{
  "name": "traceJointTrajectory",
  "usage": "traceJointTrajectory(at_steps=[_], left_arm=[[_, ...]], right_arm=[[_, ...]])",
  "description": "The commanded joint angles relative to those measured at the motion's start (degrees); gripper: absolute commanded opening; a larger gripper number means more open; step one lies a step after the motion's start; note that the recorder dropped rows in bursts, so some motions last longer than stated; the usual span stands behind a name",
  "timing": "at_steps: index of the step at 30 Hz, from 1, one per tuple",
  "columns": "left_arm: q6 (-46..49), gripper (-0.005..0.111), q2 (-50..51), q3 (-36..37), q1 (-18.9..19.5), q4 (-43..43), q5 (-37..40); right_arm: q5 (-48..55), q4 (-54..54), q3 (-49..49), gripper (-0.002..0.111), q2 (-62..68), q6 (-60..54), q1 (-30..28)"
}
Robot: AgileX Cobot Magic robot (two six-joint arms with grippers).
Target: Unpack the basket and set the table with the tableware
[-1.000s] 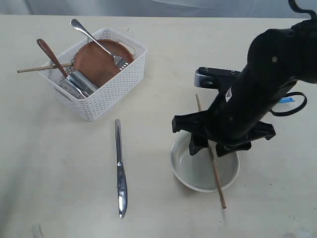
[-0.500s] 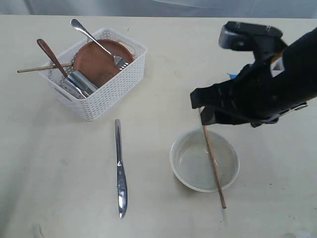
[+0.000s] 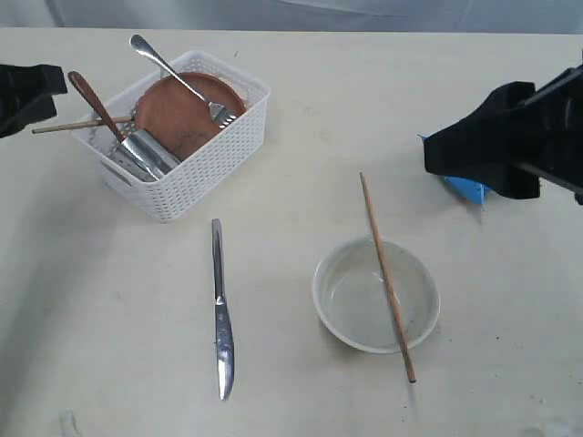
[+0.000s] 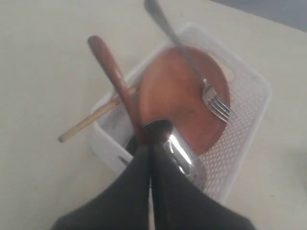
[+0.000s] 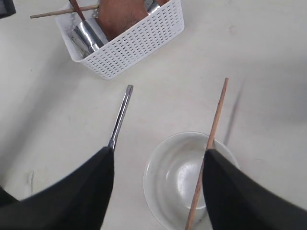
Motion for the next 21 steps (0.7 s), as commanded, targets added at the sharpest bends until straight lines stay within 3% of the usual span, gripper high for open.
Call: traceJointTrajectory(at_steps=[1,14,21], left_arm=[[-0.6,0.0,-0.2,1.7,0.3,-6.0,-5.9],[-0.7,0.0,-0.1,-1.6,0.3,-13.9,-12.9],[2.3,0.0,3.7,-10.0,1.4,-13.2,-4.8]], right_arm=[[0.4,-0.5,-0.1,0.053,-0.6,-2.7,-0.1],[-0.2,-0.5,-0.1,0.053,0.1,-4.2,-0.1],[-0.6,-0.4,-0.1,0.053,0.1,-4.6,-0.1]])
